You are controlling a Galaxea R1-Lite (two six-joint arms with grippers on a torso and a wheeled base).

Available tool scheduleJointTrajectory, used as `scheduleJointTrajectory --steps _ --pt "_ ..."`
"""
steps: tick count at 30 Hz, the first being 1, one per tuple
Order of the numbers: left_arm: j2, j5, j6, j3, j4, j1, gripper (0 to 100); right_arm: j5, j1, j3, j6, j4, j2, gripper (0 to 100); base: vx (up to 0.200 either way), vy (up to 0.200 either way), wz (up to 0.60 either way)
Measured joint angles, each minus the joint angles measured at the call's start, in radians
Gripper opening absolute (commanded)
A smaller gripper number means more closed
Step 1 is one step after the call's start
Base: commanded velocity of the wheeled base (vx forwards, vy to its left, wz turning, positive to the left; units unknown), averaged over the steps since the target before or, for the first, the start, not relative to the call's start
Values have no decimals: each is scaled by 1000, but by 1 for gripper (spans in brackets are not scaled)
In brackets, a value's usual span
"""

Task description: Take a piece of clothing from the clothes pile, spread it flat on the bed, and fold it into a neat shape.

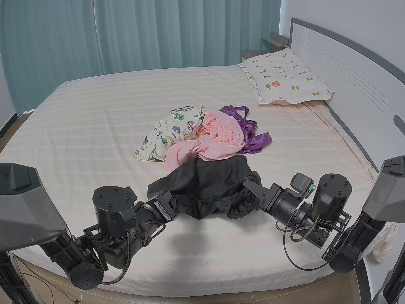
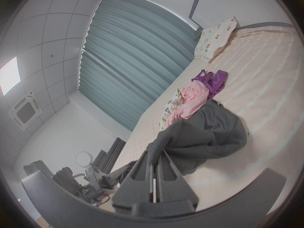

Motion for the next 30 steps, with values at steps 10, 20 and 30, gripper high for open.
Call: scheduleJointTrajectory --steps 10,20,30 --pt "-10 1 7 8 0 16 0 -2 21 17 -1 1 15 0 0 200 0" --pt "-60 0 74 11 0 66 0 -23 -46 26 -55 0 -14 0 0 200 0" --pt "-96 -25 94 24 2 71 0 -34 -44 36 -56 1 -4 0 0 200 0"
